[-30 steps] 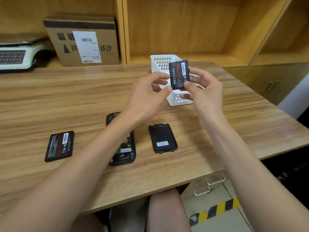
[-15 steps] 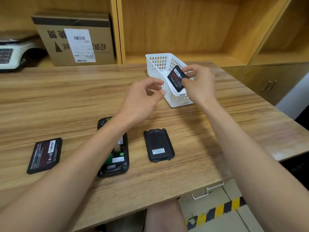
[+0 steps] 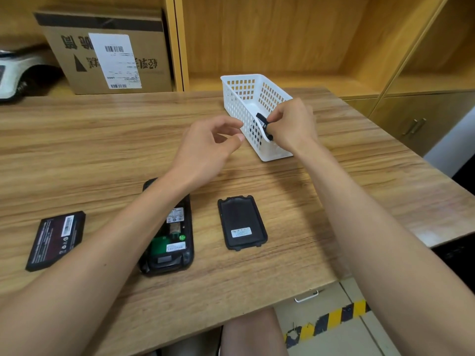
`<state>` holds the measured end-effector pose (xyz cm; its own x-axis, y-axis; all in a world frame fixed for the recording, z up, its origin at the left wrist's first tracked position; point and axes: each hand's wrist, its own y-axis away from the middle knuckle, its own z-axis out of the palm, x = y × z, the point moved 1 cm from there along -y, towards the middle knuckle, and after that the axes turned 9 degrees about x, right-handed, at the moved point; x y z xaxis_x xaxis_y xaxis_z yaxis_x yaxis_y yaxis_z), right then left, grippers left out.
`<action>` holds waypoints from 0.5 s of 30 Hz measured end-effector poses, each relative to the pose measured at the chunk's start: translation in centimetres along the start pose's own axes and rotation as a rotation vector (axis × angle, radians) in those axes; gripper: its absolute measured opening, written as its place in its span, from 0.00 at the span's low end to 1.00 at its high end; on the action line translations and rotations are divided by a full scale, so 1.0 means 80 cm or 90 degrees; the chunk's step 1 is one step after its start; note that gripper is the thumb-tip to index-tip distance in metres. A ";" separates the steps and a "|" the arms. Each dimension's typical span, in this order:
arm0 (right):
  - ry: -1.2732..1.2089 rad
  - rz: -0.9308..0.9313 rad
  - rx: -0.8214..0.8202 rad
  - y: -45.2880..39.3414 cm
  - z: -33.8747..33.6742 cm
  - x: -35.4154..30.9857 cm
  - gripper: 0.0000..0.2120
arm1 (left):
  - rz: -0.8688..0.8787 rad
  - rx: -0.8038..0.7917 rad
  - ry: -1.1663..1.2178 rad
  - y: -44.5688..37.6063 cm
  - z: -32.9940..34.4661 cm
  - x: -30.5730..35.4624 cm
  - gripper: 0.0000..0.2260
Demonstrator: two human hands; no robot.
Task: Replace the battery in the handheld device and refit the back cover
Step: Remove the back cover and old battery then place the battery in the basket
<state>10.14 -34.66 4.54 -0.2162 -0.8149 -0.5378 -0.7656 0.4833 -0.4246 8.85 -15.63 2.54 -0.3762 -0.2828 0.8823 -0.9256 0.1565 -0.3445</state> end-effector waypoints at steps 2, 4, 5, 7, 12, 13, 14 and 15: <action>0.003 0.003 -0.029 -0.002 0.001 0.001 0.12 | 0.000 0.001 -0.005 0.001 -0.003 0.001 0.09; -0.004 0.008 -0.054 -0.002 -0.001 0.001 0.10 | -0.001 0.002 -0.009 0.003 -0.005 0.002 0.09; -0.008 0.010 -0.065 -0.001 -0.003 0.001 0.09 | 0.000 0.001 -0.012 0.004 -0.006 0.002 0.09; -0.005 0.009 -0.081 0.001 -0.010 -0.001 0.08 | 0.003 -0.001 -0.018 0.005 -0.007 0.003 0.09; 0.032 0.008 -0.117 -0.003 -0.018 -0.003 0.13 | 0.000 -0.001 -0.017 0.006 -0.010 0.006 0.09; 0.039 0.010 -0.127 -0.005 -0.017 -0.002 0.12 | 0.000 -0.001 -0.016 0.006 -0.010 0.006 0.09; 0.048 0.010 -0.136 -0.007 -0.016 -0.001 0.10 | 0.001 -0.001 -0.016 0.006 -0.010 0.006 0.09; 0.057 0.012 -0.141 -0.010 -0.014 0.001 0.08 | 0.002 0.000 -0.014 0.006 -0.011 0.006 0.09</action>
<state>10.10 -35.49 5.64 -0.2774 -0.8361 -0.4732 -0.8732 0.4248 -0.2389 8.23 -14.88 3.08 -0.3796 -0.3029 0.8741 -0.9246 0.1568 -0.3472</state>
